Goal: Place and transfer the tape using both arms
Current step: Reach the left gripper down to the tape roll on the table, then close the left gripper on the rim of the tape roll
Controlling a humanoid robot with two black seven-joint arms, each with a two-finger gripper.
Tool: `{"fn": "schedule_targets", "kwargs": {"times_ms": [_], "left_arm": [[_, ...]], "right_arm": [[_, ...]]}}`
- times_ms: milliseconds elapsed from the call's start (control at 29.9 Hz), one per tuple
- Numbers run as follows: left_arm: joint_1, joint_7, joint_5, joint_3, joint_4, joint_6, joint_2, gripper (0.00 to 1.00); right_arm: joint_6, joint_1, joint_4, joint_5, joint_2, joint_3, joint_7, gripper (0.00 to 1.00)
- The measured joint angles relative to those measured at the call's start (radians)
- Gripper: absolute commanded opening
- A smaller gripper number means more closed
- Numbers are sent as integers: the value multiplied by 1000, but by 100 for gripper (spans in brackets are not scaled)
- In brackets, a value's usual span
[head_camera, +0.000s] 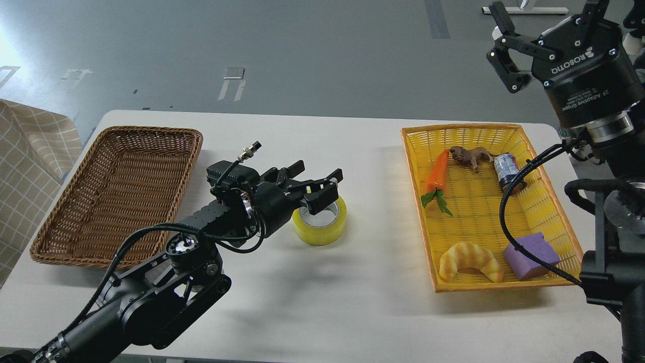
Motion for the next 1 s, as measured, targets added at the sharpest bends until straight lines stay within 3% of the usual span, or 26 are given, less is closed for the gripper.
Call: {"fn": "schedule_targets", "kwargs": {"times_ms": [434,1002], "left_arm": [[-117,1,0,141,166,-1,46,98],[-105,-6,0,154,207,18,66,98]], "right_arm": [[0,-16,0,1,0,21,1,100],[0,-24,0,2,-4,38,2,100]]}}
